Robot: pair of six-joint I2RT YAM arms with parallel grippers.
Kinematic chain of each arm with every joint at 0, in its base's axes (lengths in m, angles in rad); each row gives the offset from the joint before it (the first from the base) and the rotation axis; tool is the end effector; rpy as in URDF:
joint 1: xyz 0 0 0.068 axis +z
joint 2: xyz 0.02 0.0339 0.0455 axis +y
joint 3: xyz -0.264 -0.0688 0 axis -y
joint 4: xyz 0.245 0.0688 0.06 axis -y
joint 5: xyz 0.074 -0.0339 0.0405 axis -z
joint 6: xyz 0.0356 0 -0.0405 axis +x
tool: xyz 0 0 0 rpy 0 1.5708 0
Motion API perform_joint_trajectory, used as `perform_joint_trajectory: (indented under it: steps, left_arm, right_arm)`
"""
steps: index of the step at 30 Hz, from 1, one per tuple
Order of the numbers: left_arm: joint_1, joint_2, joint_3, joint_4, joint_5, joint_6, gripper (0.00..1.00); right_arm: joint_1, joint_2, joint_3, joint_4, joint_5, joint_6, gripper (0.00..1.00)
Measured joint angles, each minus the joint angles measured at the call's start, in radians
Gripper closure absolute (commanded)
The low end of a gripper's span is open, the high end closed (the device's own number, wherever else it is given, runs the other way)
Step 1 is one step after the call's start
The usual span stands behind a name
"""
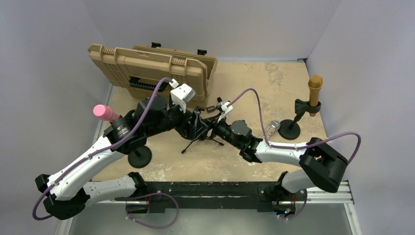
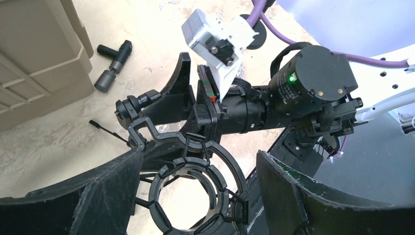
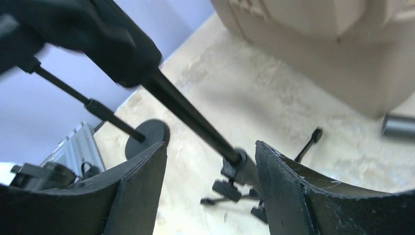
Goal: Remove the microphone from the stand
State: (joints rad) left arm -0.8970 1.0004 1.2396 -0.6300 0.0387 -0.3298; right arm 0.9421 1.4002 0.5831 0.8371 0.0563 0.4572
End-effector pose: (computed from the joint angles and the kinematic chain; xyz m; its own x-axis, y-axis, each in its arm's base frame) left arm 0.1253 -0.1592 0.4103 -0.4850 0.0888 -0.8700 0.6829 0.6598 -0.3134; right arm 0.1758 0.2383 0.2383 -0.3313 0.2938 -0.8966 -0.7001 0.5605 0.4424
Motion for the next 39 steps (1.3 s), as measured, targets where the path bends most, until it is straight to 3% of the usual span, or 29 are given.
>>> perform_joint_trajectory:
  steps: [7, 14, 17, 21, 25, 39]
  left_arm:
    - [0.000, 0.004, 0.005, 0.000, 0.008, 0.000, 0.15]
    - [0.000, 0.012, 0.014, -0.008, 0.010, 0.000, 0.15]
    - [0.000, 0.009, 0.014, -0.009, 0.010, 0.000, 0.15]
    - [0.000, 0.007, 0.014, -0.014, 0.010, 0.000, 0.15]
    - [0.000, 0.007, 0.014, -0.014, 0.010, 0.000, 0.15]
    - [0.000, -0.027, 0.013, -0.032, 0.010, -0.001, 0.15]
  right_arm:
    - [0.000, -0.068, -0.047, -0.071, -0.076, 0.138, 0.29]
    - [-0.014, -0.078, -0.047, -0.082, -0.104, 0.240, 0.30]
    - [-0.021, -0.079, -0.047, -0.089, -0.100, 0.283, 0.34]
    - [-0.053, -0.050, -0.043, -0.098, -0.122, 0.336, 0.48]
    - [-0.093, 0.038, -0.046, -0.101, -0.182, 0.372, 0.49]
    - [-0.188, 0.039, -0.142, 0.097, -0.418, 0.497, 0.45]
